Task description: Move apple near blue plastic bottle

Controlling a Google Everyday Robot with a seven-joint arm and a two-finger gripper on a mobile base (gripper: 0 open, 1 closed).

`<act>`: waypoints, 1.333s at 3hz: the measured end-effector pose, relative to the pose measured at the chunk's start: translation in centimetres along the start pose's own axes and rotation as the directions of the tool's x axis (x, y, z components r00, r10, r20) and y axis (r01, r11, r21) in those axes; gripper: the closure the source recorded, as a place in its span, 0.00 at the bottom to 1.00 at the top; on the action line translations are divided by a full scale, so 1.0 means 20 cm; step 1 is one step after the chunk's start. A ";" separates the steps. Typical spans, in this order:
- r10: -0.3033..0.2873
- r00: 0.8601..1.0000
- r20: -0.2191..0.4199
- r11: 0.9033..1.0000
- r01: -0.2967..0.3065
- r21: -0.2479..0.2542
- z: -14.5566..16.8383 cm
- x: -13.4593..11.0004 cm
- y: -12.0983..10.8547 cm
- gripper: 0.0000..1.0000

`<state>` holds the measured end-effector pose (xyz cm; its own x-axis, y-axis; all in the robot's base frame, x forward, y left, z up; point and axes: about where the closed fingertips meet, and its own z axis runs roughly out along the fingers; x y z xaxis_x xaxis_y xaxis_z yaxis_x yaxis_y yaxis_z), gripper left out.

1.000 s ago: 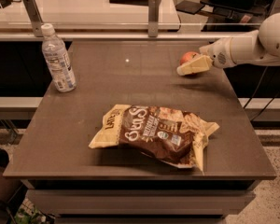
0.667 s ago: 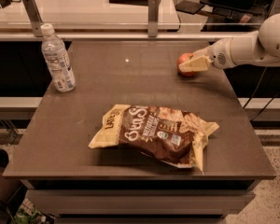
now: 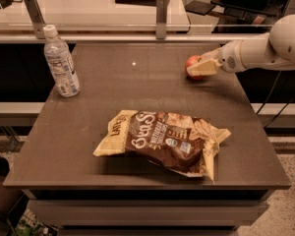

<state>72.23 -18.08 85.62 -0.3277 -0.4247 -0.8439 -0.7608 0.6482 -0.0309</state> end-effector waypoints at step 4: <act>-0.081 0.993 -0.090 0.997 0.081 0.000 -0.11 -0.26 0.19 1.00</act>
Offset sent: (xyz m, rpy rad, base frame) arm -0.0031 0.0010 0.0007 -0.0028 0.0059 0.0000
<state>69.75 -14.79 91.17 -0.3137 -0.5308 -0.7873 -0.7851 0.6113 -0.0992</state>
